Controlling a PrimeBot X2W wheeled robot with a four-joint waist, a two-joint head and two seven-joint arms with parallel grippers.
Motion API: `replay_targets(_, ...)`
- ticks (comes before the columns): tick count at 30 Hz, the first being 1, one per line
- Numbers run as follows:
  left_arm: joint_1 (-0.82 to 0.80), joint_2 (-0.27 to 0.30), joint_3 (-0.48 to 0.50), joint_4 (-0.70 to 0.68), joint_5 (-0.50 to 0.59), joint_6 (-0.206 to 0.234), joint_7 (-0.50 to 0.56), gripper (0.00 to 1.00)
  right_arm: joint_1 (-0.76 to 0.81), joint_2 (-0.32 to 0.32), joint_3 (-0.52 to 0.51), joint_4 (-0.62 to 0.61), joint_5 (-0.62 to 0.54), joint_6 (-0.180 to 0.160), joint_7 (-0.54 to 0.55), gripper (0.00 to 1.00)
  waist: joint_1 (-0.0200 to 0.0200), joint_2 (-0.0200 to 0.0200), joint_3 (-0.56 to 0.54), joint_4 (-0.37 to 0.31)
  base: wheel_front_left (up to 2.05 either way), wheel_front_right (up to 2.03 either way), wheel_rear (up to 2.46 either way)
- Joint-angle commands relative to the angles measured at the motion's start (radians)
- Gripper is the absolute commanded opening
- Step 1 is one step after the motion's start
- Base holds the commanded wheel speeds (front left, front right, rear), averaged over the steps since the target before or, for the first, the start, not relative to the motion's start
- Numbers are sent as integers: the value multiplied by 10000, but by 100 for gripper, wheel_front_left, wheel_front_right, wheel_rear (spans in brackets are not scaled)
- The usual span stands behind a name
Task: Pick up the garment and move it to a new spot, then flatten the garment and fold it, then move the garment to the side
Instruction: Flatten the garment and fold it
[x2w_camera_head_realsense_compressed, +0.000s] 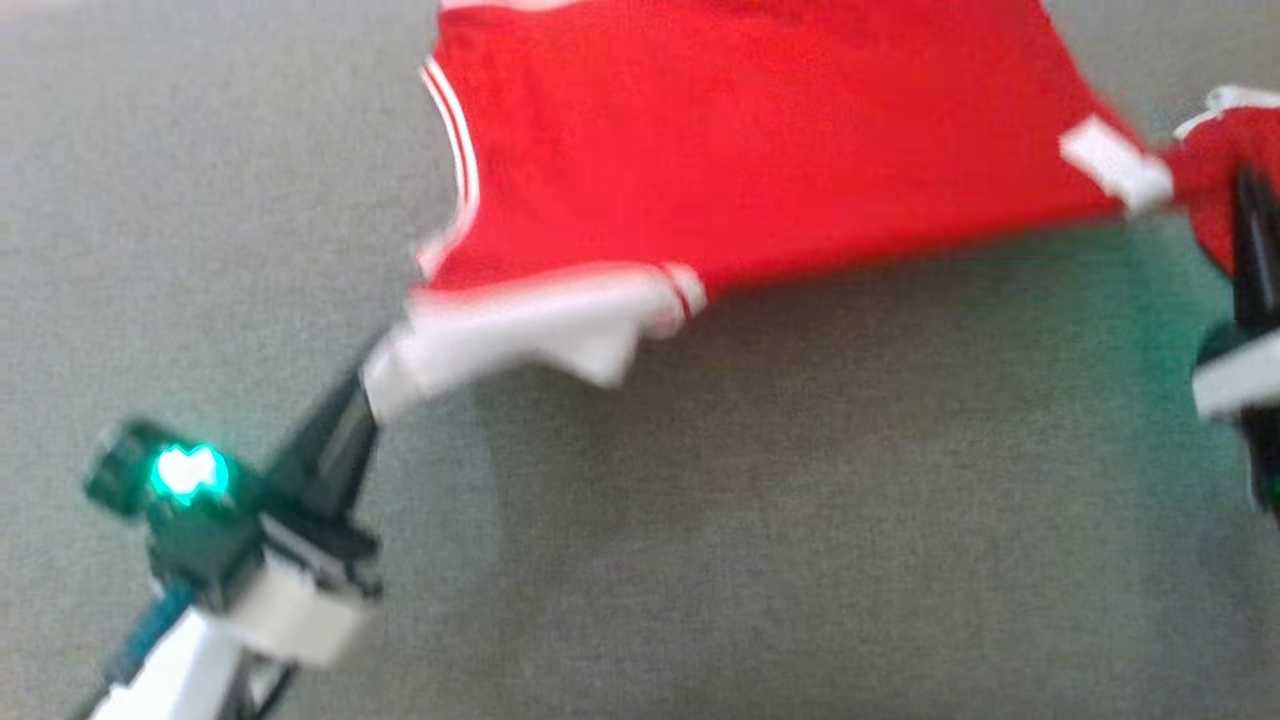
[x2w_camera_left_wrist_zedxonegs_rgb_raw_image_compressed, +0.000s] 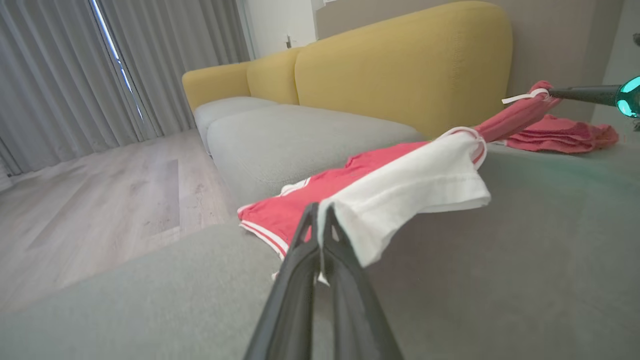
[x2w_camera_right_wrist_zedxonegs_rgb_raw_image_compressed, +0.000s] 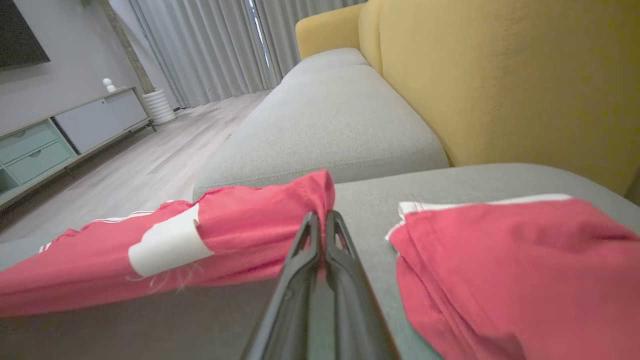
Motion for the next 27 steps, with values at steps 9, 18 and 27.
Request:
replay_targets(9, 2023, 172, 411, -852, -205, 22, -20, 0, 3215, -183, -1482, -1977, -668, 67, -62, 0, 3, -1, -636, -58, 0, 0, 0)
replay_targets(18, 1060, 210, -147, -698, -664, 19, -20, 0, 3578, 124, -2100, -2708, -1129, 67, 152, 0, 3, -1, -197, 29, 0, 0, 0)
replay_targets(27, -1522, -32, -905, 733, -858, 18, -20, 0, 2277, 209, -1666, -1830, -1650, 67, 351, 0, 3, -1, 565, 135, 0, 0, 0)
